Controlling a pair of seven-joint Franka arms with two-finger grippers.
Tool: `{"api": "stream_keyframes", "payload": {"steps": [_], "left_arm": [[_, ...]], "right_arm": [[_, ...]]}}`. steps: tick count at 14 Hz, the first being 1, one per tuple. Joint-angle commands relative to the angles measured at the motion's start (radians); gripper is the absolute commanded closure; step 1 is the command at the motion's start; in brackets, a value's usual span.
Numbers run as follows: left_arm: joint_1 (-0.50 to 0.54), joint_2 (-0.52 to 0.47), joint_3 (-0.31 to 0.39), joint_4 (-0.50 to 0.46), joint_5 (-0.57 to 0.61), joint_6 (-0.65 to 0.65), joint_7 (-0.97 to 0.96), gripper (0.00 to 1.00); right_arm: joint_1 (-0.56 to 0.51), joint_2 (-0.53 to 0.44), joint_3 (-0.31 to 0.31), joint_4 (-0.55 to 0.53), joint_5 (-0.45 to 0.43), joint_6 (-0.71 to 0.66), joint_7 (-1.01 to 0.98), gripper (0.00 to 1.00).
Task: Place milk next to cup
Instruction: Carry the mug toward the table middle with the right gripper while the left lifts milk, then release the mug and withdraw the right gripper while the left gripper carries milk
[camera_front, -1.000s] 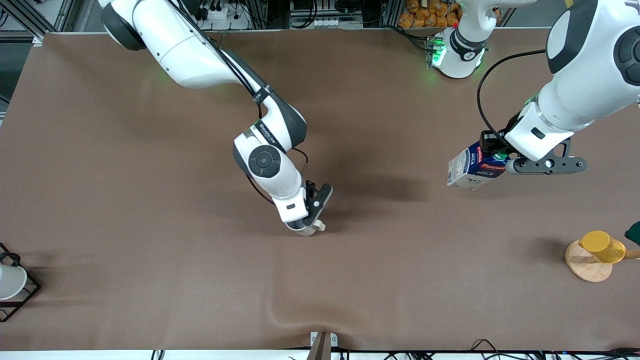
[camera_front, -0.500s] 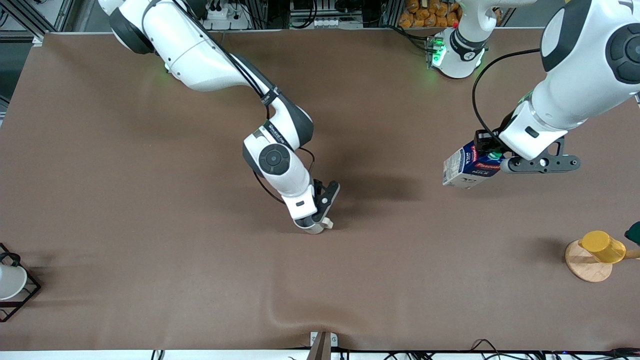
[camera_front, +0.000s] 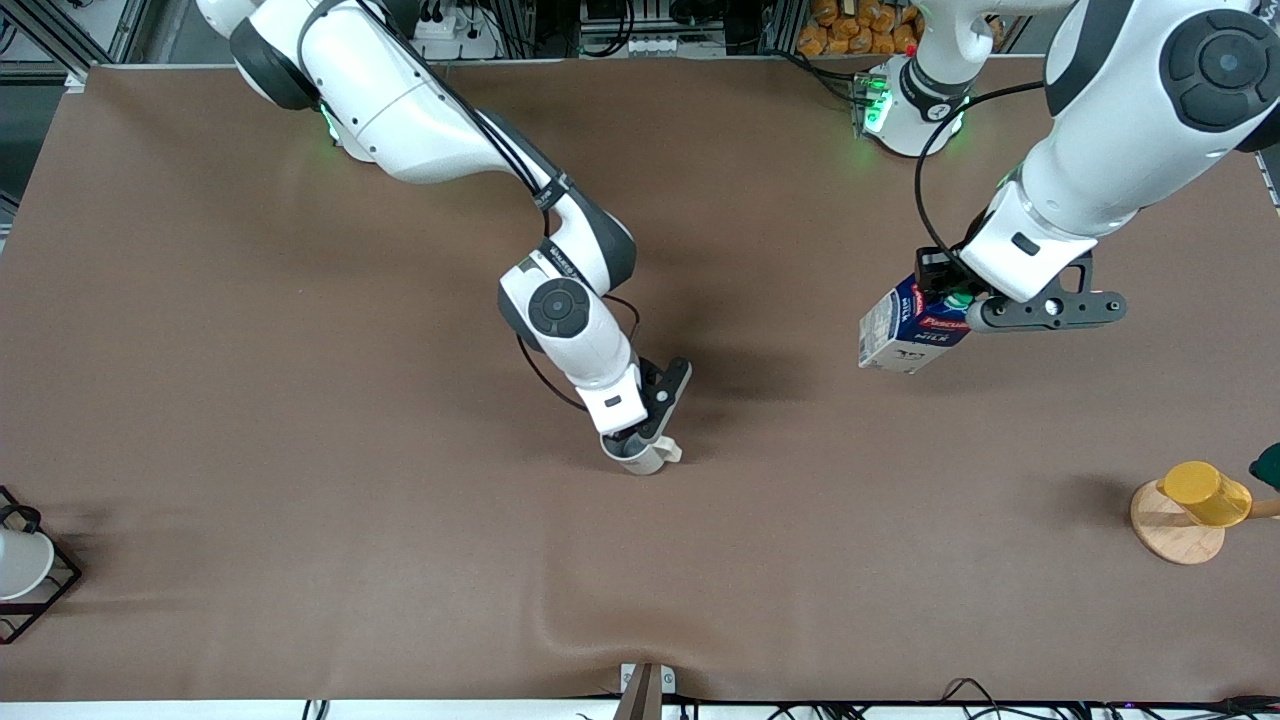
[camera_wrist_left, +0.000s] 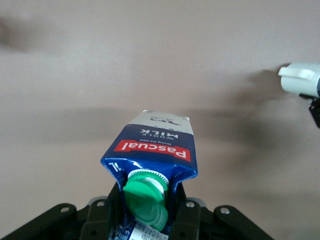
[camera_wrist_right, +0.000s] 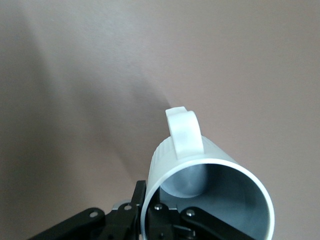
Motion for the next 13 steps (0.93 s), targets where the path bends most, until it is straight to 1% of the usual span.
{"api": "stream_keyframes", "payload": {"steps": [1, 2, 3, 4, 5, 8, 11, 12, 13], "left_arm": [[0.002, -0.006, -0.004, 0.014, -0.021, -0.026, -0.013, 0.76], [0.003, -0.006, -0.008, 0.014, -0.021, -0.026, -0.015, 0.76], [0.0, -0.006, -0.011, 0.014, -0.021, -0.026, -0.015, 0.76], [0.0, -0.006, -0.028, 0.014, -0.021, -0.026, -0.022, 0.76], [0.0, -0.003, -0.046, 0.014, -0.021, -0.026, -0.05, 0.76], [-0.006, 0.008, -0.089, 0.013, -0.021, -0.026, -0.13, 0.76], [-0.024, 0.04, -0.11, 0.014, -0.021, -0.011, -0.194, 0.76], [-0.046, 0.065, -0.116, 0.025, -0.032, -0.006, -0.223, 0.76], [-0.069, 0.095, -0.114, 0.052, -0.034, 0.009, -0.27, 0.76]], "right_arm": [[-0.008, 0.008, 0.001, 0.018, -0.042, 0.009, -0.062, 1.0], [-0.008, 0.006, -0.007, 0.017, -0.042, 0.007, -0.063, 0.99], [-0.005, 0.003, -0.007, 0.017, -0.039, 0.007, -0.055, 0.8], [-0.005, 0.002, -0.007, 0.015, -0.034, 0.006, -0.053, 0.52], [-0.006, -0.001, -0.005, 0.012, -0.021, 0.006, -0.049, 0.01], [-0.003, -0.012, -0.005, 0.012, -0.02, 0.006, -0.036, 0.0], [-0.008, -0.075, -0.005, 0.009, -0.02, -0.008, 0.019, 0.0], [-0.011, -0.101, -0.005, 0.005, -0.02, -0.013, 0.04, 0.0], [-0.022, -0.127, -0.005, 0.001, -0.02, -0.052, 0.066, 0.0]]}}
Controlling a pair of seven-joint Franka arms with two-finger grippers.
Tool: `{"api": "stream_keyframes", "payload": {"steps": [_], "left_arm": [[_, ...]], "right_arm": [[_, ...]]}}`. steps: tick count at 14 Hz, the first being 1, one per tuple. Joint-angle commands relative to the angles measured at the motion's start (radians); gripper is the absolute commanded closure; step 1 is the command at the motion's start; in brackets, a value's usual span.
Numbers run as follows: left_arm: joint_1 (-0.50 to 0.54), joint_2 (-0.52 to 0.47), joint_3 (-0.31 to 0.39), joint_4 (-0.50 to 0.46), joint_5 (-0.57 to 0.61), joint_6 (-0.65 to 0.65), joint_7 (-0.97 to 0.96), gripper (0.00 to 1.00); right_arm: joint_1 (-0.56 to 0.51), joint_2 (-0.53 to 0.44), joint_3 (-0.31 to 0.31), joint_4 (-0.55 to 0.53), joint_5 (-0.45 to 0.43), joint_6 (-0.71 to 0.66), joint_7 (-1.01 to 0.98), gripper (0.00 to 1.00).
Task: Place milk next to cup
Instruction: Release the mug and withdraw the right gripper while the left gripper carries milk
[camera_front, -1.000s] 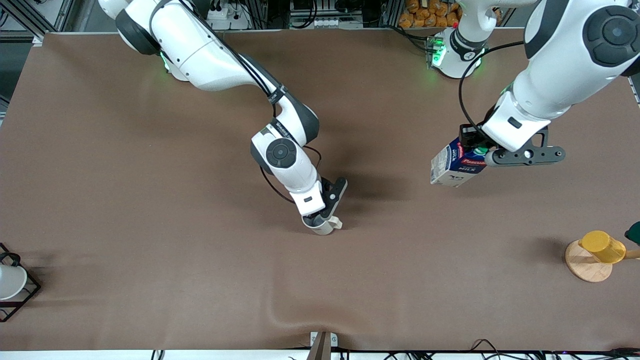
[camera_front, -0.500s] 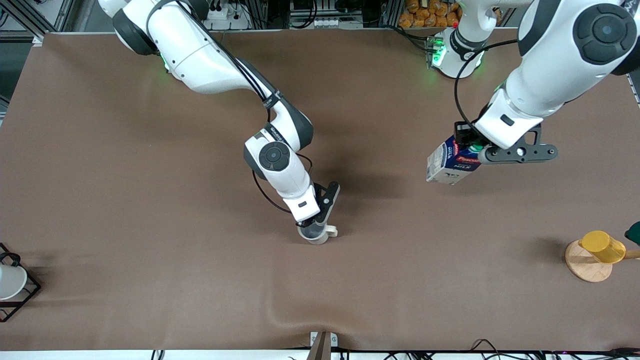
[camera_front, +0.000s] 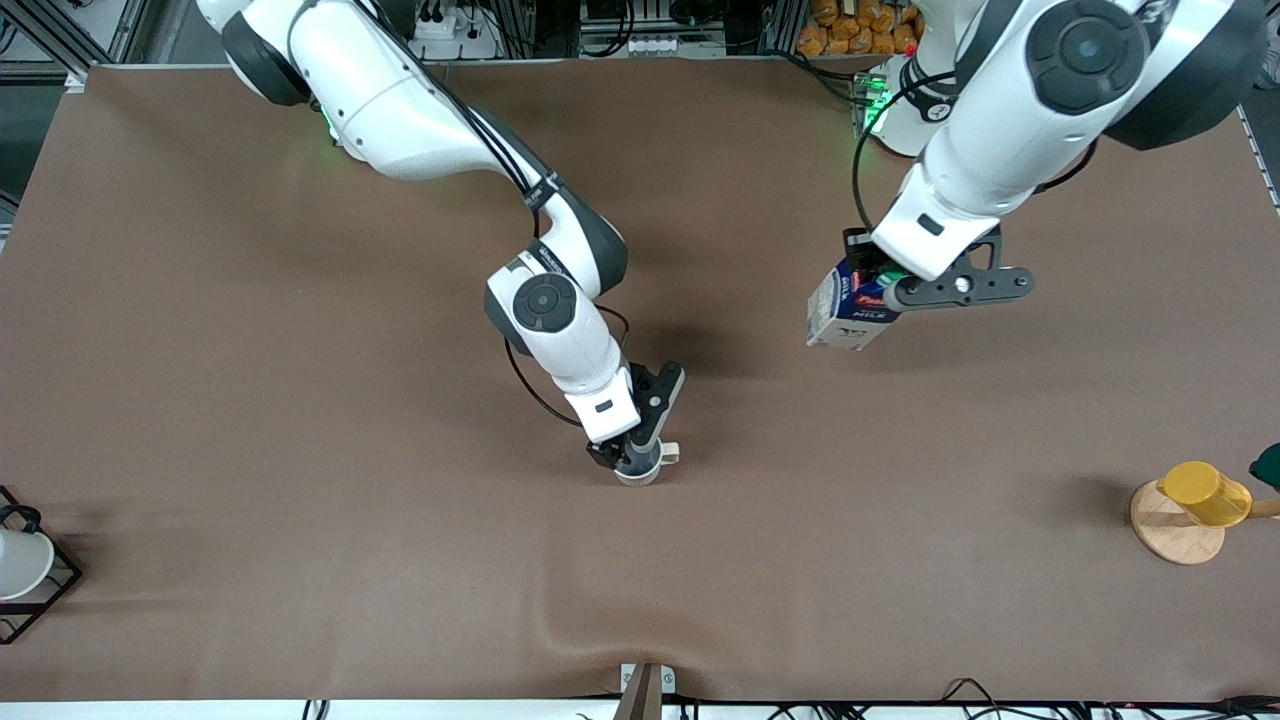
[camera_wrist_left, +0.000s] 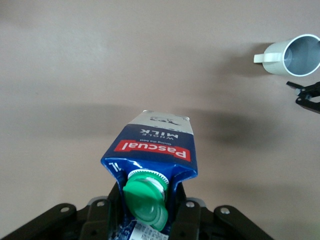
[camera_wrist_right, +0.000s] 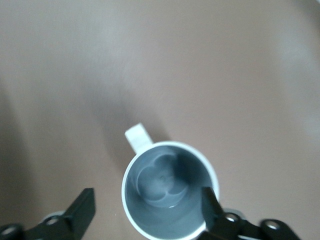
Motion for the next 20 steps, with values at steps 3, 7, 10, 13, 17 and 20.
{"api": "stream_keyframes", "payload": {"steps": [3, 7, 10, 13, 17, 20], "left_arm": [[-0.105, 0.144, -0.004, 0.089, -0.018, 0.088, -0.2, 0.76], [-0.218, 0.267, 0.01, 0.154, 0.043, 0.181, -0.235, 0.76], [-0.267, 0.342, 0.013, 0.198, 0.062, 0.251, -0.303, 0.76], [-0.326, 0.385, 0.051, 0.2, 0.1, 0.313, -0.361, 0.76], [-0.453, 0.446, 0.158, 0.261, 0.111, 0.322, -0.449, 0.76], [-0.476, 0.479, 0.168, 0.277, 0.112, 0.351, -0.439, 0.76]], "right_arm": [[-0.086, -0.181, 0.004, -0.065, -0.004, -0.182, 0.098, 0.0], [-0.272, -0.385, 0.007, -0.197, -0.003, -0.307, 0.092, 0.0], [-0.397, -0.497, 0.007, -0.199, -0.003, -0.527, 0.089, 0.0], [-0.525, -0.562, 0.01, -0.199, -0.001, -0.613, 0.092, 0.0], [-0.617, -0.665, -0.012, -0.204, 0.035, -0.781, 0.173, 0.0], [-0.562, -0.72, -0.127, -0.201, 0.042, -0.89, 0.303, 0.0]]}}
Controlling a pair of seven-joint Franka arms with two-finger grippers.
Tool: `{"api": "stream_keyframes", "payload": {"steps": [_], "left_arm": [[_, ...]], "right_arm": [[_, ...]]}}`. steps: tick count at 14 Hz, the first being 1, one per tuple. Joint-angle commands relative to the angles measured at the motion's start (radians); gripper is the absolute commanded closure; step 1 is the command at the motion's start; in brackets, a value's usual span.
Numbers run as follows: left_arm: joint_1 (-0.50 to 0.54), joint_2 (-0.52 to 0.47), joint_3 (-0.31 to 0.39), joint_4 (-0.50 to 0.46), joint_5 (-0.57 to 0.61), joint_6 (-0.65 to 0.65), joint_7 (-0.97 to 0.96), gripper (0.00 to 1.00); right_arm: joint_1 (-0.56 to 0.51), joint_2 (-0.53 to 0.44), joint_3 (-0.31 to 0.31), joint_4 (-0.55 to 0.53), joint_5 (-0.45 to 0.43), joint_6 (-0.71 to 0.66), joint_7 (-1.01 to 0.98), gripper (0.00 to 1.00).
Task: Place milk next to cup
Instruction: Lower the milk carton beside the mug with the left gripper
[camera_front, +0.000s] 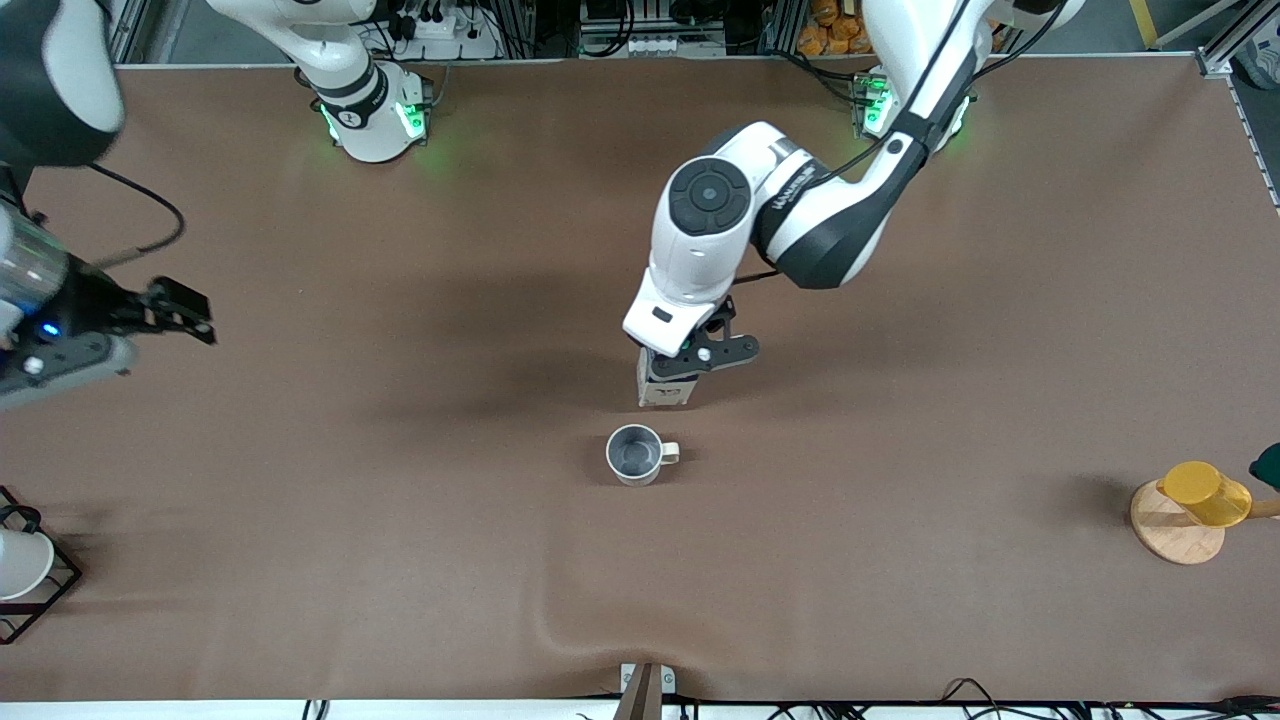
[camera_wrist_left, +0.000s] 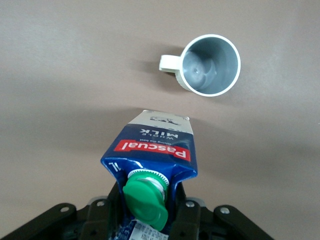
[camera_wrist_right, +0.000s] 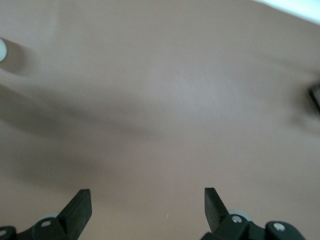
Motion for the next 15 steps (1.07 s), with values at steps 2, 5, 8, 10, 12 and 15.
{"api": "stream_keyframes", "payload": {"steps": [2, 5, 8, 10, 12, 15], "left_arm": [[-0.037, 0.057, 0.013, 0.048, 0.03, 0.039, -0.011, 0.76], [-0.039, 0.076, 0.013, 0.048, 0.031, 0.045, 0.037, 0.76], [-0.039, 0.082, 0.016, 0.048, 0.036, 0.045, 0.069, 0.75], [-0.037, 0.083, 0.016, 0.048, 0.053, 0.045, 0.078, 0.75], [-0.039, 0.083, 0.016, 0.048, 0.067, 0.047, 0.083, 0.75], [-0.039, 0.096, 0.016, 0.048, 0.067, 0.063, 0.083, 0.71]], "right_arm": [[0.06, -0.078, -0.093, -0.041, 0.024, -0.054, 0.149, 0.0], [0.054, -0.13, -0.09, -0.037, 0.056, -0.1, 0.258, 0.0], [0.036, -0.148, -0.089, -0.037, 0.059, -0.132, 0.286, 0.0], [0.008, -0.17, -0.084, -0.034, 0.059, -0.145, 0.286, 0.0], [-0.001, -0.173, -0.084, -0.034, 0.059, -0.171, 0.286, 0.0], [0.005, -0.173, -0.093, -0.03, 0.058, -0.171, 0.286, 0.0]]}}
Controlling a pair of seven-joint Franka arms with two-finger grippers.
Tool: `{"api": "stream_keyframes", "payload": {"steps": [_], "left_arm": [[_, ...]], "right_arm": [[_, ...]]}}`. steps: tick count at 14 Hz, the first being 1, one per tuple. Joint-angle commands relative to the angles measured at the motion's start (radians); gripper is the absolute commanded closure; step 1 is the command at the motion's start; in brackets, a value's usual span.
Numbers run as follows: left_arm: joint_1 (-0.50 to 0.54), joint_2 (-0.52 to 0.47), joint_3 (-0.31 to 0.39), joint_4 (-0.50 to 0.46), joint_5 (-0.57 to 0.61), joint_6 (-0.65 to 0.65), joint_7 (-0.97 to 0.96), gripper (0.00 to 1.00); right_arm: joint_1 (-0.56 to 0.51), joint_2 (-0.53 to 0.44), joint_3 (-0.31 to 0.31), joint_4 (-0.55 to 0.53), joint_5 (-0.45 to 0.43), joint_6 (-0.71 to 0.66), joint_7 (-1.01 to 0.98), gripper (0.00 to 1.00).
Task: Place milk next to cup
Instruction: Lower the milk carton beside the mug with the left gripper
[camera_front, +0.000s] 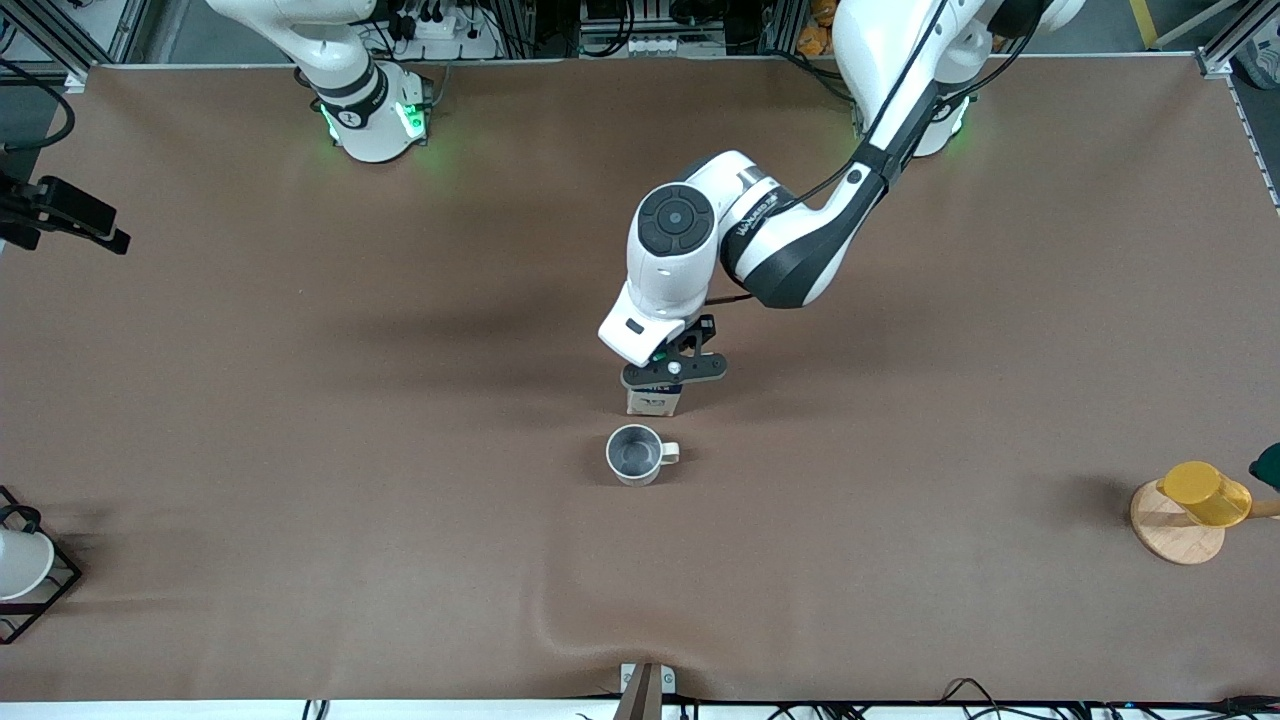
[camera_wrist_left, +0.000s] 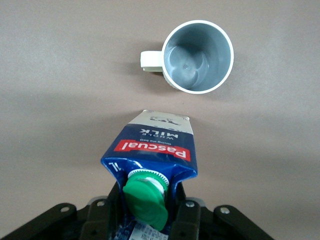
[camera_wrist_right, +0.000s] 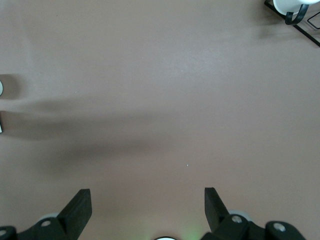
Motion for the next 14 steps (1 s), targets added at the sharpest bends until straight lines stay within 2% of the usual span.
{"api": "stream_keyframes", "payload": {"steps": [1, 2, 4, 5, 6, 10, 14], "left_arm": [[-0.013, 0.029, 0.008, 0.031, 0.027, 0.023, 0.01, 0.69], [-0.013, 0.037, 0.008, 0.031, 0.027, 0.023, 0.009, 0.68], [-0.013, 0.04, 0.008, 0.031, 0.027, 0.025, 0.01, 0.59], [-0.013, 0.04, 0.008, 0.03, 0.026, 0.025, 0.012, 0.37], [-0.013, 0.041, 0.008, 0.028, 0.026, 0.025, 0.014, 0.0], [-0.01, 0.032, 0.006, 0.031, 0.026, 0.029, 0.007, 0.0], [0.007, -0.05, 0.006, 0.03, 0.017, 0.016, -0.003, 0.0]], "right_arm": [[-0.006, -0.025, -0.001, -0.021, 0.018, -0.001, 0.017, 0.0], [-0.006, -0.025, 0.002, -0.018, 0.018, -0.003, 0.018, 0.0], [-0.003, -0.025, 0.004, -0.018, 0.018, -0.001, 0.017, 0.0], [-0.004, -0.023, 0.002, -0.018, 0.018, -0.001, 0.017, 0.0], [-0.006, -0.023, 0.001, -0.018, 0.018, 0.0, 0.017, 0.0], [0.0, -0.022, 0.005, -0.016, 0.01, 0.005, 0.015, 0.0], [-0.009, -0.02, -0.002, -0.009, 0.007, -0.003, 0.004, 0.0]]}}
